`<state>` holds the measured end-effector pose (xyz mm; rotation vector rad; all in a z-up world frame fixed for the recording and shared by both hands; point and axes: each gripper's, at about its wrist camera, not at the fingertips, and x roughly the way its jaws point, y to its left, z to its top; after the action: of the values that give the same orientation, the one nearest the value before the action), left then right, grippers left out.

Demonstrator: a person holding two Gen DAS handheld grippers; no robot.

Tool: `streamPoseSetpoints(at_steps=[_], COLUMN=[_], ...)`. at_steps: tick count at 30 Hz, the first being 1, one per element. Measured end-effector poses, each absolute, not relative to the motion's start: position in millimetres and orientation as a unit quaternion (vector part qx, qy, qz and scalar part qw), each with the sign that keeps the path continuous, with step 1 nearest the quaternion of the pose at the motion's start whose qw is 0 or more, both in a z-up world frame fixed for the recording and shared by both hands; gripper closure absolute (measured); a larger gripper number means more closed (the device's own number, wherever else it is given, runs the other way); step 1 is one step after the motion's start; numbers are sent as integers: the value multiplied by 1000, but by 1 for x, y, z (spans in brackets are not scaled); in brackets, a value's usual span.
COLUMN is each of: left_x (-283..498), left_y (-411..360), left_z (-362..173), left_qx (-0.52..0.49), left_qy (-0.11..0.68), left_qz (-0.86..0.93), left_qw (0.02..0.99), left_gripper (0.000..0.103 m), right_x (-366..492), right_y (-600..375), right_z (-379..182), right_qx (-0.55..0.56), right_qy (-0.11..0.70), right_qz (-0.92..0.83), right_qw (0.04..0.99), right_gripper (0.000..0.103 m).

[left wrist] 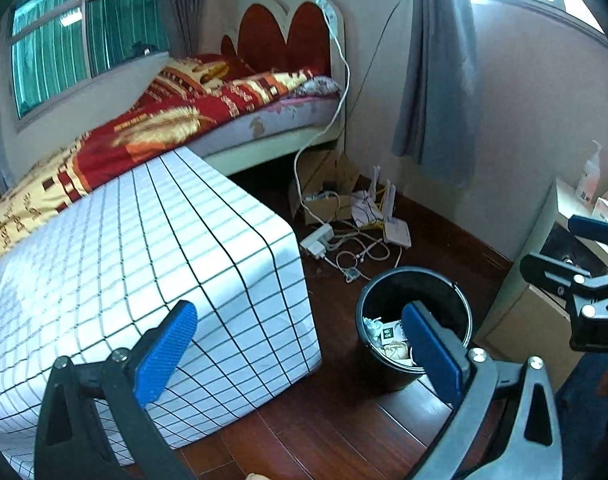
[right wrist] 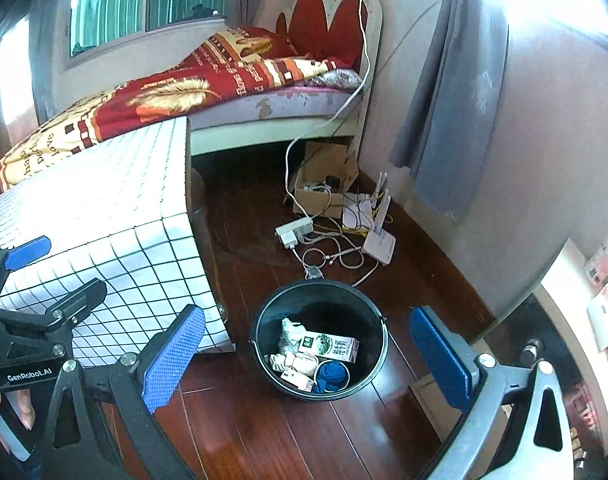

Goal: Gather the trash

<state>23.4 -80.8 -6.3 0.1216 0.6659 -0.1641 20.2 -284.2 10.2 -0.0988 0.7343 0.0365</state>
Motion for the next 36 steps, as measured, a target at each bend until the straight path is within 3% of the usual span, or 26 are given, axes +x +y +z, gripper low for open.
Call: streamPoseSetpoints(at_steps=[14,36], left_x=[-14,-16], left_y=[-73,-82], left_z=[37,43], left_qx=[42,55], left_qy=[280,272], left_qz=[-82,-102], left_qw=[955,955], left_gripper=[0,0], right_x=[-34,-34], right_y=[-273,-289], right_z=[63,66], right_qx=[-42,-34], right_qy=[300,302], right_qz=[23,2], right_qw=[953,953], right_gripper=[0,0])
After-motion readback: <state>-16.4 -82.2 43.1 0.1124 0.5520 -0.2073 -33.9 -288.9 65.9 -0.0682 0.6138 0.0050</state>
